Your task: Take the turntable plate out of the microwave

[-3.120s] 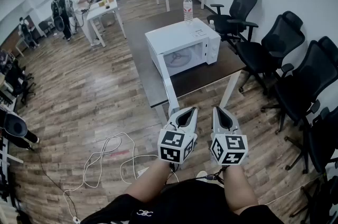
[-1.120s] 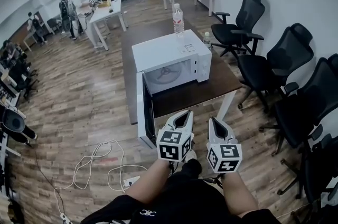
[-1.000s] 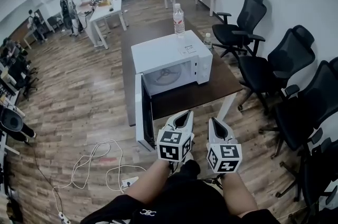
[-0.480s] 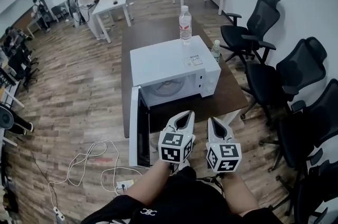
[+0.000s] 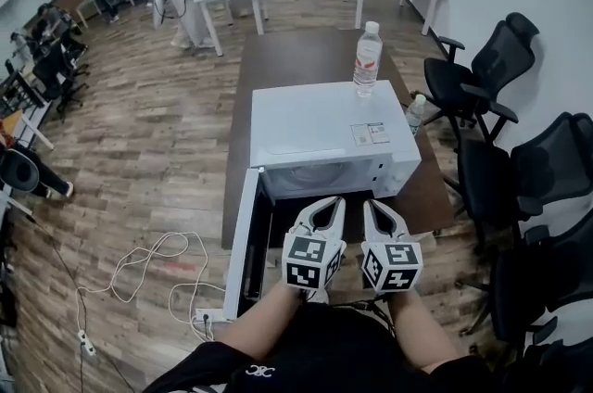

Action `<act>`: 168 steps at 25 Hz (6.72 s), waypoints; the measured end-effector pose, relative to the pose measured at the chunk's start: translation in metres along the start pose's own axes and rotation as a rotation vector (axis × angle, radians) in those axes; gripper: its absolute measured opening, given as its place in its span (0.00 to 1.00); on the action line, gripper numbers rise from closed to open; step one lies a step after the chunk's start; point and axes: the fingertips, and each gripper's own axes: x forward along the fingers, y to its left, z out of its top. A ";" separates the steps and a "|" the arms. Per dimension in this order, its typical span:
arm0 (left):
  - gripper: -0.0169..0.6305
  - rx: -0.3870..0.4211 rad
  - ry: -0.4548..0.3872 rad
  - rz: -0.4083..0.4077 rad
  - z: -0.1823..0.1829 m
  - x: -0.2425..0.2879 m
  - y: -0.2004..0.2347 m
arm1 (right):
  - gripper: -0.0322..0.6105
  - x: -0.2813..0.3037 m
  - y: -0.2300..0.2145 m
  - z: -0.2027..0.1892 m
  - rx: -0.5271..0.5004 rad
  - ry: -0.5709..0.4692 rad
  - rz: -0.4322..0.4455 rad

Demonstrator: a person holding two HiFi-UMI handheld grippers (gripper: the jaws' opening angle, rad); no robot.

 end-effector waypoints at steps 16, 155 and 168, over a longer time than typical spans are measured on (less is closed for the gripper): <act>0.04 -0.050 0.004 0.229 -0.017 0.004 0.081 | 0.10 0.099 -0.001 -0.028 0.189 0.112 0.103; 0.04 -0.073 0.041 0.410 -0.061 -0.047 0.113 | 0.11 0.058 0.009 -0.087 1.353 0.216 0.666; 0.04 -0.053 0.035 0.390 -0.055 -0.043 0.117 | 0.11 0.065 0.005 -0.093 1.363 0.201 0.653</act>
